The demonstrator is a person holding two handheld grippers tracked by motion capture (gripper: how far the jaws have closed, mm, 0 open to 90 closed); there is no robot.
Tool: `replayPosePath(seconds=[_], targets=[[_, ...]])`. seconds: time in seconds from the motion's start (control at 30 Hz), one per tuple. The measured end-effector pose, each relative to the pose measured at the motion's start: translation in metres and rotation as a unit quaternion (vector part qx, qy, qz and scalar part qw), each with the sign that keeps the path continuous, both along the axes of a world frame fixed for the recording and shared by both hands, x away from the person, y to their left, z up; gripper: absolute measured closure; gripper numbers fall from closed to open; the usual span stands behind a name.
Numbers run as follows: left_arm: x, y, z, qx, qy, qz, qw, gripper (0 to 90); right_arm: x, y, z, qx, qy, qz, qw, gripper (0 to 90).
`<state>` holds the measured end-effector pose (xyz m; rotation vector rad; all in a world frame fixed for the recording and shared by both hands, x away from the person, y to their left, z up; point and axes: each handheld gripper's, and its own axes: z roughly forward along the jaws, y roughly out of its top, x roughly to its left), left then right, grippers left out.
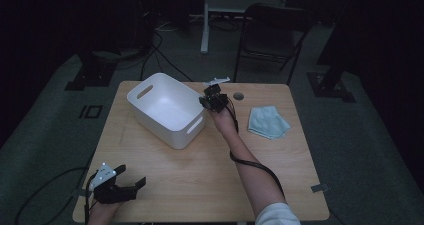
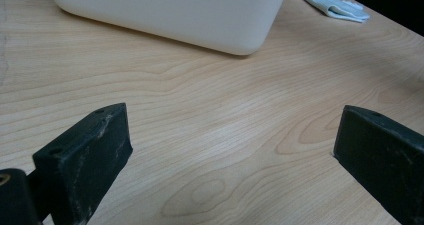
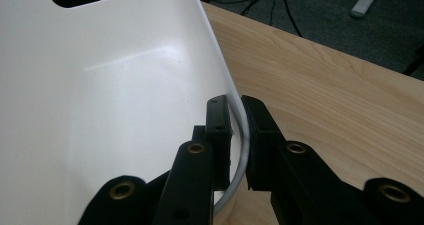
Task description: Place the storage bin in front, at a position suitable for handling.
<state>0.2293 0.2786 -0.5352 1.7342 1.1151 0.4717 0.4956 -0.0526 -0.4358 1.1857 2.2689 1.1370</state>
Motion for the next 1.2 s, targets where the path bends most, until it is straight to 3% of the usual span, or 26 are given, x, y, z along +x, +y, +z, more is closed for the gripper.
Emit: replayPosePath(seconds=[0.83, 1.2], targets=[[0.001, -0.005, -0.002, 0.002, 0.003, -0.007, 1.0000, 2.1, -0.032, -0.036, 0.000, -0.009, 0.001, 0.001, 1.0000, 83.2], [0.001, -0.007, -0.002, -0.007, 0.001, -0.009, 0.9999, 2.1, -0.049, -0.057, -0.001, -0.005, 0.000, 0.007, 1.0000, 83.1]])
